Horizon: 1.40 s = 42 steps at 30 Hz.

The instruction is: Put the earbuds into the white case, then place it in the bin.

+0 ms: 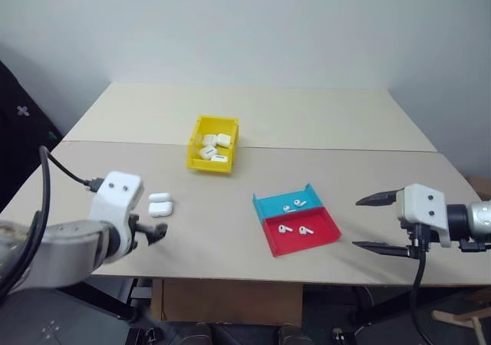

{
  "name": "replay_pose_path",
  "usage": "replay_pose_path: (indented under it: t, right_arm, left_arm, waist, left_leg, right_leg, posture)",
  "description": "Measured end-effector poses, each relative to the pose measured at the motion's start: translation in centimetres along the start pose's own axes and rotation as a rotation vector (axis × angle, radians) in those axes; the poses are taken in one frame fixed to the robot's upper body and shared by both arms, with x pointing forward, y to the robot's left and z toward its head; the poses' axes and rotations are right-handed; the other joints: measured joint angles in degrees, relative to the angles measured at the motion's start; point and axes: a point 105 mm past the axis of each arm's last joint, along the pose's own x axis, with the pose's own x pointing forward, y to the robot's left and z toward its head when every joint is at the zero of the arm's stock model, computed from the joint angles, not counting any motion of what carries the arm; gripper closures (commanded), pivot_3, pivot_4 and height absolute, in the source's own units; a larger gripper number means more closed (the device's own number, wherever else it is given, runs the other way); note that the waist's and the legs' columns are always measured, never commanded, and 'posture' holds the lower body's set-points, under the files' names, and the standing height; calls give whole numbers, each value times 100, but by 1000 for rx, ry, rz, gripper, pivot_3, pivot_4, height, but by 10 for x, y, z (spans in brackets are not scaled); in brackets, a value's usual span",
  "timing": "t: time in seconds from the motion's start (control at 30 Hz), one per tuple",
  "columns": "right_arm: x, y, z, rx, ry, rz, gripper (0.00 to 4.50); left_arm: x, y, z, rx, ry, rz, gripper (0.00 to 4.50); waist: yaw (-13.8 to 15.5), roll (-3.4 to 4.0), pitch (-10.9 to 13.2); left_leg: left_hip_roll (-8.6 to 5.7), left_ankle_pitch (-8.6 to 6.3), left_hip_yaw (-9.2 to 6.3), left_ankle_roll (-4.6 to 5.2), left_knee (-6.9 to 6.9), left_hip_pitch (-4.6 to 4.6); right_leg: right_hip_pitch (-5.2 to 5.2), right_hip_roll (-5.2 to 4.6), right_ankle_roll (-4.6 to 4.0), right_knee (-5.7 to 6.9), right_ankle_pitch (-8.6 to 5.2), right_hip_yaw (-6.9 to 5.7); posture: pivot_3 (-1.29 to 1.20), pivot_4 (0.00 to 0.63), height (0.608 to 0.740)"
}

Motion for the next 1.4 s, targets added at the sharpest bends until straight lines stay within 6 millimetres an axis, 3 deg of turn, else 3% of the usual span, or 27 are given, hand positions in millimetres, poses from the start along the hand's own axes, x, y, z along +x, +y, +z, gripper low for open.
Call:
replay_pose_path:
  t: [0.17,0.33,0.57,0.77,1.4]
  right_arm:
    - [-1,-1,1,20,11,-23,25]
    - [0,-1,0,33,17,-32,25]
    - [3,1,-7,73,20,-56,25]
    - [4,6,-10,88,33,-66,25]
    - [2,15,-17,140,73,-111,25]
  left_arm:
    - [21,-5,16,-109,-16,44,0]
    - [27,3,26,-94,3,107,0]
    - [44,-1,14,-108,94,102,0]
    - [53,-7,21,-125,117,88,0]
    - [77,14,9,-65,234,143,0]
  waist:
    - [35,-10,4]
    - [20,-18,9]
    - [16,-20,10]
    - [28,-22,10]
    - [12,-26,11]
  left_leg:
    - [-4,2,-4,2,1,-12]
    - [-6,2,-5,2,0,-10]
    - [-8,5,-8,-3,1,-9]
    - [-10,6,-11,-5,2,-9]
    - [-13,9,-14,-11,2,-11]
  right_leg:
    - [5,-1,0,-12,13,-1]
    - [6,-1,12,-15,23,0]
    - [9,-1,26,-15,15,-1]
    - [11,-1,25,-17,17,-1]
    - [10,-2,28,-19,16,-3]
  posture:
    - [0,150,740]
    - [0,150,740]
    - [0,150,740]
    - [0,150,740]
    - [0,150,740]
